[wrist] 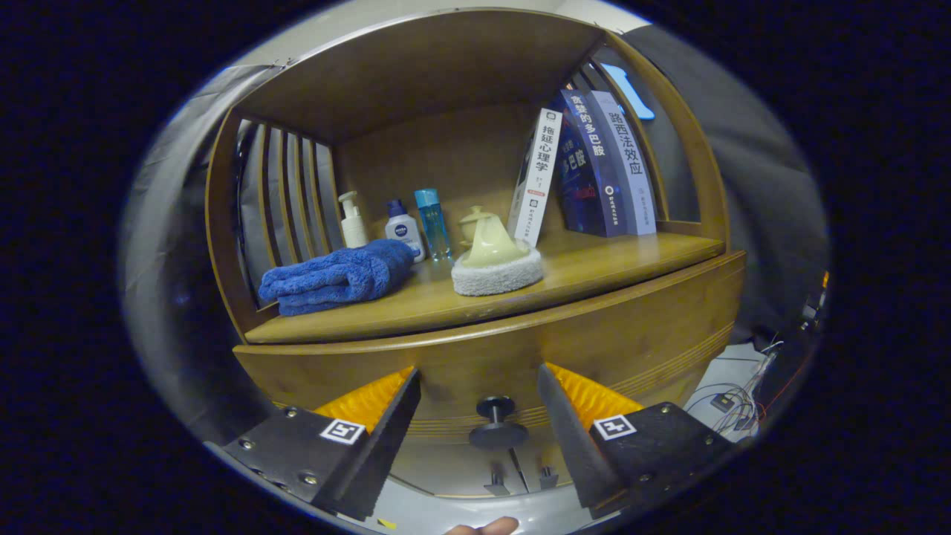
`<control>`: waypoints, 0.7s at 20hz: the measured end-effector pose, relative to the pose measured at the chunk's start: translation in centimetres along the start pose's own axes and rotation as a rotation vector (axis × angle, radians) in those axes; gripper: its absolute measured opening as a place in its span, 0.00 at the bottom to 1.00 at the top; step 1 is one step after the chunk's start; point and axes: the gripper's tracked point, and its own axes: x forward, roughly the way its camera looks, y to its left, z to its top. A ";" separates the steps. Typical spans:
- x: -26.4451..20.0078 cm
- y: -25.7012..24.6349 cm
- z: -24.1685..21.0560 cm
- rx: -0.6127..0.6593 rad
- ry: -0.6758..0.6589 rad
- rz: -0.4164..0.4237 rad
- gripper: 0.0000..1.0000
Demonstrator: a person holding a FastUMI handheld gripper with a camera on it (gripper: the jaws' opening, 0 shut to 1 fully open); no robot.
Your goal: Pull open the drawer, take out the items inside it, and place them on the countertop above the cabinet.
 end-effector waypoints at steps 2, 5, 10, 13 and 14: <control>0.3 0.0 0.1 0.002 0.000 0.000 0.96; 0.9 0.1 0.2 0.012 0.002 0.003 0.96; 0.8 0.0 0.3 0.042 -0.016 0.010 0.95; 0.9 0.0 0.3 0.048 -0.015 0.011 0.95; 0.8 -0.1 0.3 0.050 -0.012 0.011 0.95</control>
